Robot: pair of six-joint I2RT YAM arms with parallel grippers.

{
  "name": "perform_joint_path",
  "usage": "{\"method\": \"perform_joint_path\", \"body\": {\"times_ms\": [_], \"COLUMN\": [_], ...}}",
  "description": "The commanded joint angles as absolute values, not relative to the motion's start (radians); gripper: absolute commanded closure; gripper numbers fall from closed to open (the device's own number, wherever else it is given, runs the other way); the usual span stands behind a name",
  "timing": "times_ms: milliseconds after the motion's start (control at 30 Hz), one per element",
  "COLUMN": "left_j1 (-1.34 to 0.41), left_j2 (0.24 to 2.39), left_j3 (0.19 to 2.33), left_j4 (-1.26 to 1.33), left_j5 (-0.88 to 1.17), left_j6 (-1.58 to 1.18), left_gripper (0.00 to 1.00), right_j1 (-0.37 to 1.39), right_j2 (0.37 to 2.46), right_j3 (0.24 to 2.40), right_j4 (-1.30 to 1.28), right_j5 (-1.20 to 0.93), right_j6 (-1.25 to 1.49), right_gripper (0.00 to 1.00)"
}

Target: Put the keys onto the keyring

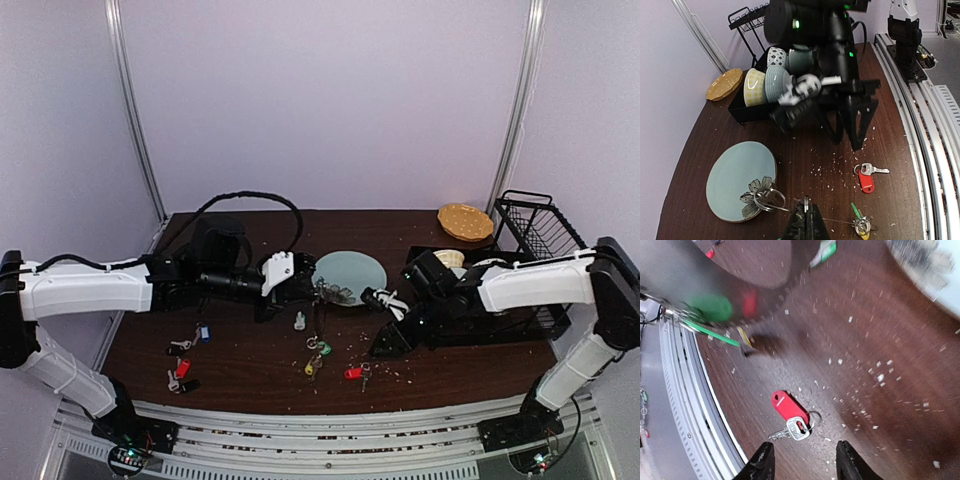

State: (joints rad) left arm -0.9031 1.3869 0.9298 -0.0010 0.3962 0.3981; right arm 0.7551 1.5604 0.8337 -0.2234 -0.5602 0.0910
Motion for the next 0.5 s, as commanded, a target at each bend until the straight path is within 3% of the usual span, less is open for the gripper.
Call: {"method": "perform_joint_path", "body": {"times_ms": [0, 133, 267, 467], "left_j1": [-0.903, -0.917, -0.933, -0.960], "left_j2": [1.384, 1.396, 1.405, 1.423], "left_j3": [0.999, 1.055, 1.121, 1.193], "left_j4": [-0.002, -0.063, -0.124, -0.205], "left_j5": [0.428, 0.417, 0.400, 0.360], "left_j6": [0.415, 0.420, 0.416, 0.420], "left_gripper": [1.00, 1.00, 1.00, 1.00], "right_j1": [0.747, 0.782, 0.848, 0.869], "right_j2": [1.313, 1.144, 1.101, 1.233], "right_j3": [0.859, 0.787, 0.681, 0.796], "right_j4": [-0.224, 0.050, 0.448, 0.495], "right_j5": [-0.432, -0.493, -0.548, -0.580], "right_j6": [-0.032, -0.090, -0.148, -0.205], "right_gripper": [0.55, 0.56, 0.58, 0.63]}}
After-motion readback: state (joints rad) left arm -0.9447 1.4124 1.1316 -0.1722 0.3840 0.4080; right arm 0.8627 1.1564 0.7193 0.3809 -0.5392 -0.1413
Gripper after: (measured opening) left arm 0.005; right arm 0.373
